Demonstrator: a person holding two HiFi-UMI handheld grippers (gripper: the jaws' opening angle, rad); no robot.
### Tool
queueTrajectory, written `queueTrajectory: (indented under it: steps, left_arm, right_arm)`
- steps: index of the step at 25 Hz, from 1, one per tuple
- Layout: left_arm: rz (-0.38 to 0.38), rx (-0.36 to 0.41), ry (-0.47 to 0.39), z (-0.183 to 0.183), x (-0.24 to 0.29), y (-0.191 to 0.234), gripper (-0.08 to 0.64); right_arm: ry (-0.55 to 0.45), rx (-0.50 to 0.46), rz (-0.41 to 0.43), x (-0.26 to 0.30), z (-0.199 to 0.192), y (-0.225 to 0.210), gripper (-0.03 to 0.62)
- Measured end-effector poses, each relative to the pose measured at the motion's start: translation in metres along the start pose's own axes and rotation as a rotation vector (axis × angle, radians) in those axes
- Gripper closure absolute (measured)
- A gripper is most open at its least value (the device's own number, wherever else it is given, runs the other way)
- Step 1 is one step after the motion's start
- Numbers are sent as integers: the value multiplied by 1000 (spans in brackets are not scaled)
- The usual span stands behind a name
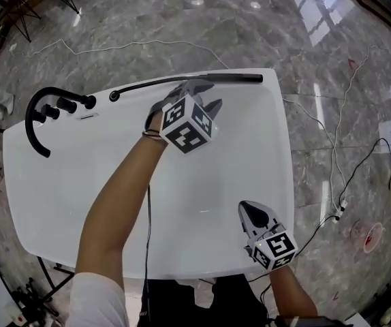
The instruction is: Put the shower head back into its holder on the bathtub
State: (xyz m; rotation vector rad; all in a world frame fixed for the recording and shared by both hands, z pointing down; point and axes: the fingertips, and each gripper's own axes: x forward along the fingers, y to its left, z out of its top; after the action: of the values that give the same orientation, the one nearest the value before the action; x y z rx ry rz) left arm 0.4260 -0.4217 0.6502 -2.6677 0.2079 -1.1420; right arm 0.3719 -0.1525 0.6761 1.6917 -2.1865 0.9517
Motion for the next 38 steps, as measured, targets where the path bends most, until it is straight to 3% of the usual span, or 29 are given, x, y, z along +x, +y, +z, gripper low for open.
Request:
queueTrajectory:
  steps: [4, 7, 12, 17, 26, 38]
  left_arm:
    - [-25, 76, 65, -7, 39, 7, 401]
    - [-43, 104, 119, -12, 67, 10, 399]
    - [-45, 212, 221, -22, 107, 16, 396]
    - [-90, 289, 274, -20, 133, 20, 396]
    - [-270, 268, 420, -26, 161, 18, 396]
    - [-302, 347, 506, -34, 180, 25, 397]
  right_arm:
    - [-9, -11, 23, 16, -7, -14, 581]
    - [-60, -50, 4, 34, 16, -38, 581]
    - [-146, -86, 4, 63, 56, -68, 581]
    - [-174, -94, 16, 78, 69, -85, 581]
    - [-202, -52, 39, 79, 45, -86, 581]
    - [-187, 28, 39, 71, 16, -85, 581]
